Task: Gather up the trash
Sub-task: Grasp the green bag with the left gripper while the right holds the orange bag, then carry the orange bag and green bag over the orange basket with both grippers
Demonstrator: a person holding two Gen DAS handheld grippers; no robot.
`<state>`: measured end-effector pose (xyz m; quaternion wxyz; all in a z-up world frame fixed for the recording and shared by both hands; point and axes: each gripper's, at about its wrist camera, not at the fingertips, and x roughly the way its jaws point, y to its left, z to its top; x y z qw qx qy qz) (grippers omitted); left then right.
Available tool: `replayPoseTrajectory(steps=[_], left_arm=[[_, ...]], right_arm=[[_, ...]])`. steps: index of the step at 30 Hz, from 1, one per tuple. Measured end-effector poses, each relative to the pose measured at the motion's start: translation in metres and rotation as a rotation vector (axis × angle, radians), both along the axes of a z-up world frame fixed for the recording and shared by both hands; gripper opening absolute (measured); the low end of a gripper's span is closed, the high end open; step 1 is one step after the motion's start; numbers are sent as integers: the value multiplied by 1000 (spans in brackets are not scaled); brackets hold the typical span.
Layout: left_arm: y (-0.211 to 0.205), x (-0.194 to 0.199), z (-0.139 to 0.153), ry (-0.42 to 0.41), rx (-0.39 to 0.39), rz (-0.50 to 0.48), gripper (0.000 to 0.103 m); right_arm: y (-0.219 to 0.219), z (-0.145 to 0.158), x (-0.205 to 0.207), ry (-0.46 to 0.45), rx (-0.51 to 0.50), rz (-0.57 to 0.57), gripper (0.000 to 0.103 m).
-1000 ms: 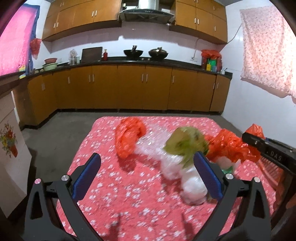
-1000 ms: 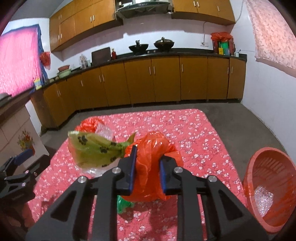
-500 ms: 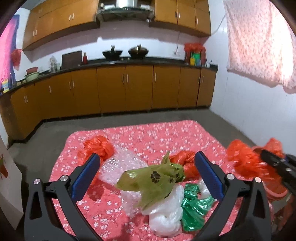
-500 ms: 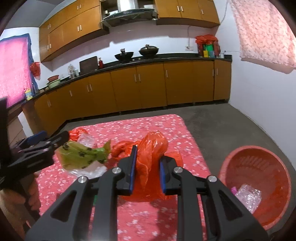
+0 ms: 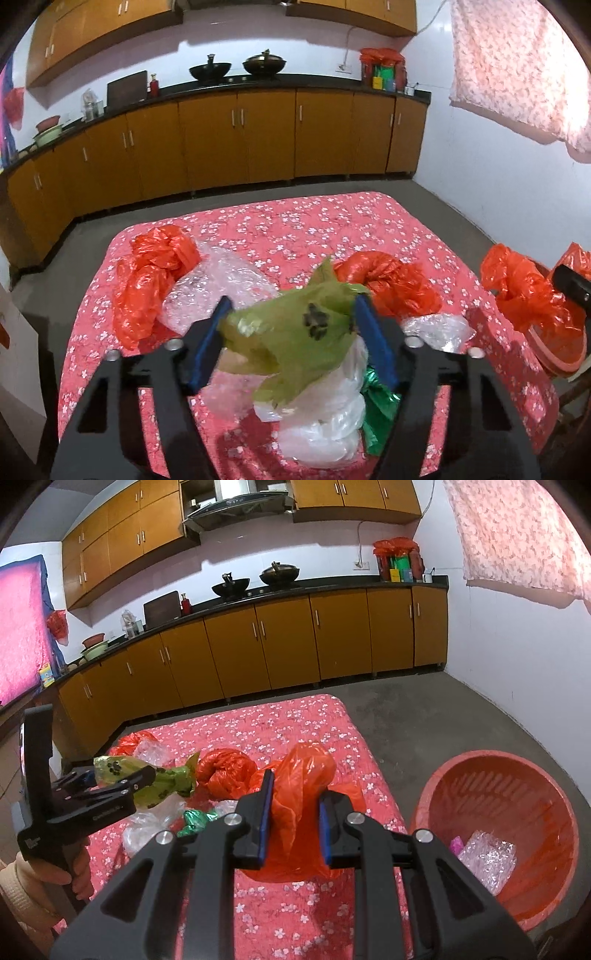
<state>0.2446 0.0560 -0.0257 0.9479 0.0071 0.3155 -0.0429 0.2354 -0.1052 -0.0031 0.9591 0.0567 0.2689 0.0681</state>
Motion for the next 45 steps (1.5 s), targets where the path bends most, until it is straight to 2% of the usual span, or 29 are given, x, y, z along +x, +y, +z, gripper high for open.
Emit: replayPoseTrajectory(steps=[3, 7, 10, 24, 45], left_arm=[[-2, 1, 1, 1, -8, -13, 42], [-5, -1, 3, -9, 2, -36, 14], [-5, -4, 8, -31, 10, -38, 9], [-5, -20, 30, -86, -8, -2, 8], [-55, -43, 69, -158, -5, -89, 8]], right_arm=[[-1, -1, 0, 0, 0, 0, 22], [-2, -1, -1, -1, 0, 0, 22], [-2, -2, -2, -2, 1, 1, 22], [-8, 7, -13, -34, 6, -2, 22], [-47, 30, -48, -93, 25, -72, 22]])
